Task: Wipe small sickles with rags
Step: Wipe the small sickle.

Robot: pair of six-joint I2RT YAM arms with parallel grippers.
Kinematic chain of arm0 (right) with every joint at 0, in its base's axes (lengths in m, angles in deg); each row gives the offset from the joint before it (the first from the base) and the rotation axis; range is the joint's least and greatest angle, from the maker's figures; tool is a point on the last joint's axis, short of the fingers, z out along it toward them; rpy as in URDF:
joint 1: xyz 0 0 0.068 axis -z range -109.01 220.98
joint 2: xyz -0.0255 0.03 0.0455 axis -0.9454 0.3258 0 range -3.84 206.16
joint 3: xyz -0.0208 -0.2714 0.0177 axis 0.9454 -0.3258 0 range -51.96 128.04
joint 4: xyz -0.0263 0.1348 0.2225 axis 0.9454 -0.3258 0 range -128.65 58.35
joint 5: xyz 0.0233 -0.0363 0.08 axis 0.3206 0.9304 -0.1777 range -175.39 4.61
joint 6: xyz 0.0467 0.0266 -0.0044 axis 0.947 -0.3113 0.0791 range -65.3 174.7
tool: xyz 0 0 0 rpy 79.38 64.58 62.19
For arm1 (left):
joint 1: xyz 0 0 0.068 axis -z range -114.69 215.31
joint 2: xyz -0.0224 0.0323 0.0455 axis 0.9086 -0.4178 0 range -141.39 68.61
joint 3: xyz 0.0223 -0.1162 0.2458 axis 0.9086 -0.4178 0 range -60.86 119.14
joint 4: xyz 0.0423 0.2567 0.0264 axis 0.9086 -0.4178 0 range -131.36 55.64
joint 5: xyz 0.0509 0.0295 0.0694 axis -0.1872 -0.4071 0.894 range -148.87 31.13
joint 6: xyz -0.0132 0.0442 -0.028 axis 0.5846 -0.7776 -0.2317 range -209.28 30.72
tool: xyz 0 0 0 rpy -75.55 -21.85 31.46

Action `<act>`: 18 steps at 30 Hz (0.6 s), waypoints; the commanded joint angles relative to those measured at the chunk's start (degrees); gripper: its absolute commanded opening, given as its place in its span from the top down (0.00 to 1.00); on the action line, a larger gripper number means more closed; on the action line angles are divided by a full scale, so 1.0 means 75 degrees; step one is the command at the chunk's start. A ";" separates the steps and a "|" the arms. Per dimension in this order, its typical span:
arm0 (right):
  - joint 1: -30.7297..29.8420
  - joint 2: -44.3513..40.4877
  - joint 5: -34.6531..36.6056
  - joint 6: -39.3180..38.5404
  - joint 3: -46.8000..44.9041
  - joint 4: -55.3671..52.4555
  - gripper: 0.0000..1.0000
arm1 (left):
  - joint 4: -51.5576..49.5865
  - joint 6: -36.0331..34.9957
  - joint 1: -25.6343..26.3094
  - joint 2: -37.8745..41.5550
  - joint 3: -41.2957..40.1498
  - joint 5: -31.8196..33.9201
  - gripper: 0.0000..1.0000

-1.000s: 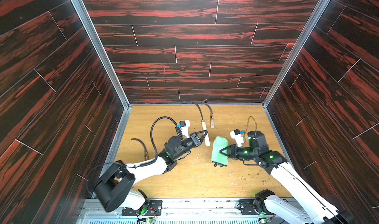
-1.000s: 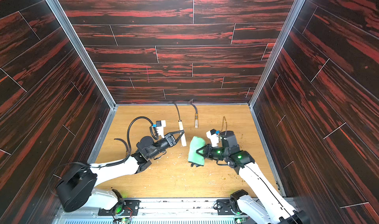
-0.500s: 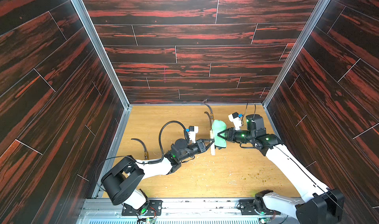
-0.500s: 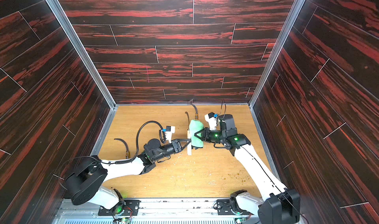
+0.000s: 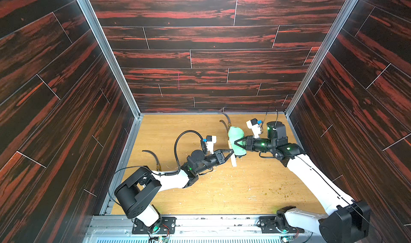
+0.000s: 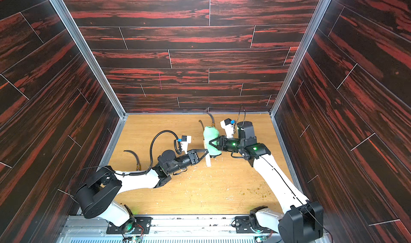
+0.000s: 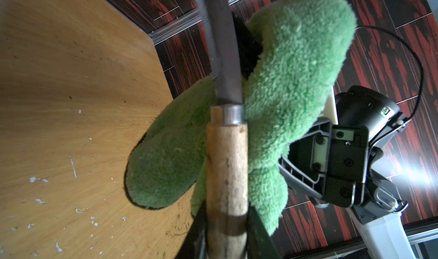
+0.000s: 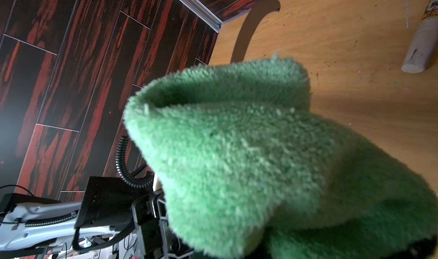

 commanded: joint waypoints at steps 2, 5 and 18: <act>-0.0215 -0.0329 -0.0657 0.0153 -0.0479 0.0124 1.00 | 0.0489 -0.0282 0.0054 0.0099 0.0467 -0.0025 1.00; -0.0291 -0.0558 -0.0604 0.0228 -0.0768 0.0118 1.00 | 0.0457 -0.0302 -0.0053 0.0126 0.0550 -0.0065 1.00; -0.0720 -0.0925 -0.0477 0.0689 -0.1537 0.0433 1.00 | 0.0284 -0.0493 -0.0513 0.0464 0.0720 0.0034 1.00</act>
